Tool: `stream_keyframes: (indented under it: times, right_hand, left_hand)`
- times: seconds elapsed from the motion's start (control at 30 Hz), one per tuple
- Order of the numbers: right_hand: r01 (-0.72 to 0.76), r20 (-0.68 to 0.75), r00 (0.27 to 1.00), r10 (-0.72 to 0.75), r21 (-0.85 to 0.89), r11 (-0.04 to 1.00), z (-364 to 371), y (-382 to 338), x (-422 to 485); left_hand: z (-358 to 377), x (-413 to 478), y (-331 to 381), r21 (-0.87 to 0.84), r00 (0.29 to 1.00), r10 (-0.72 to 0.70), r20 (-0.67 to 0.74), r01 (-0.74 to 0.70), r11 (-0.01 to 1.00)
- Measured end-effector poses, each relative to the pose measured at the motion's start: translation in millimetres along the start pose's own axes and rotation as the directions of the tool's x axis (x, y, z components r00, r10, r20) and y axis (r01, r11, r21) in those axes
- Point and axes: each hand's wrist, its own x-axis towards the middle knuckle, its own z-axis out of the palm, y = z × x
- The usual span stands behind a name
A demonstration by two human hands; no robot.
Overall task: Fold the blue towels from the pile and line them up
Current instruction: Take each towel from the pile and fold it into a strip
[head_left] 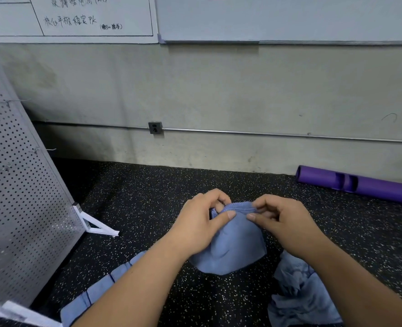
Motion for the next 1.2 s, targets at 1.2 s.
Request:
stream_keyframes:
  times: [1.2]
  right_hand:
    - [-0.037,-0.057,0.998,0.037,0.006,0.999,12,-2,-2]
  left_hand:
    - [9,1,-4,-0.128,0.989,-0.130,0.069,0.138,0.982]
